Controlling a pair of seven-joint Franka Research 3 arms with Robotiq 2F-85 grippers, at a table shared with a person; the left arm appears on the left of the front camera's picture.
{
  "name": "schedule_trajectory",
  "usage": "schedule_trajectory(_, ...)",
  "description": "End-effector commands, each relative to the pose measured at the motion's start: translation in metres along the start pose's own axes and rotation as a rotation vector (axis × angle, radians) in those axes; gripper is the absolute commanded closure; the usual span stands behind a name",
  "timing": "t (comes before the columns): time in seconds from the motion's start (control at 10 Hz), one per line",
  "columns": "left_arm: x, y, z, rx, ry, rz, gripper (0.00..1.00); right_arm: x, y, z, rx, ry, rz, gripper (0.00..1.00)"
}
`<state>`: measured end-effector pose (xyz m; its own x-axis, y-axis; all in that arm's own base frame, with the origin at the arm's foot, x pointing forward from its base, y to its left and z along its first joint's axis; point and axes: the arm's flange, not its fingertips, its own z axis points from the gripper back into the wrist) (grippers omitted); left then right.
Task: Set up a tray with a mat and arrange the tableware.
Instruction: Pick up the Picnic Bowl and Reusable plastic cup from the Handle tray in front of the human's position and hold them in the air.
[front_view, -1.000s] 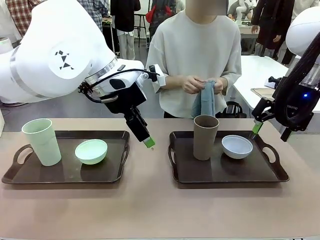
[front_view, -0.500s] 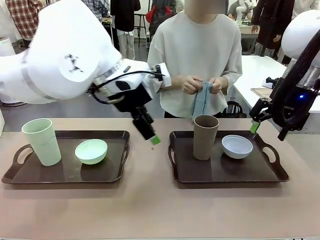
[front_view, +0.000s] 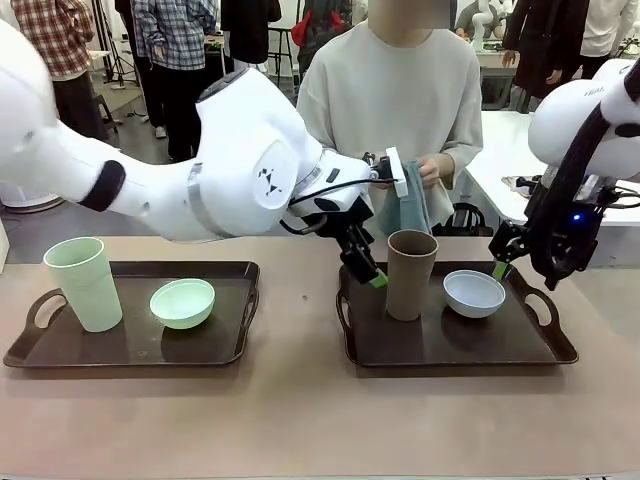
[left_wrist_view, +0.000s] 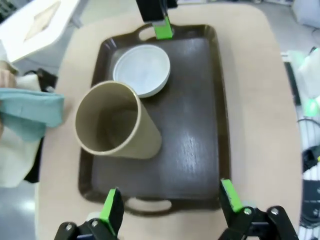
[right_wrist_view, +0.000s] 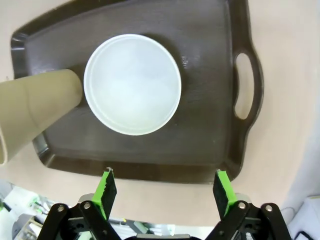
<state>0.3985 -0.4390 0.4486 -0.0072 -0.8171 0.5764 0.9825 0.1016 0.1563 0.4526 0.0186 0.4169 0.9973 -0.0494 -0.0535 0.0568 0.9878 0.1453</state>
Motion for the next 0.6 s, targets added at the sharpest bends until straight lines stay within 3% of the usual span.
schedule_trajectory(0.0,-0.01,0.026,0.004,-0.13,-0.067,0.001,0.0,0.003,0.005,-0.016,-0.051,-0.022,0.015,0.0)
schedule_trajectory(0.2,-0.007,0.047,0.002,-0.228,-0.073,-0.011,0.0,0.007,0.005,-0.026,-0.057,-0.042,0.043,0.0)
schedule_trajectory(0.5,-0.003,0.06,0.007,-0.206,-0.072,0.005,0.0,0.007,0.005,-0.038,-0.055,-0.036,0.054,0.0)
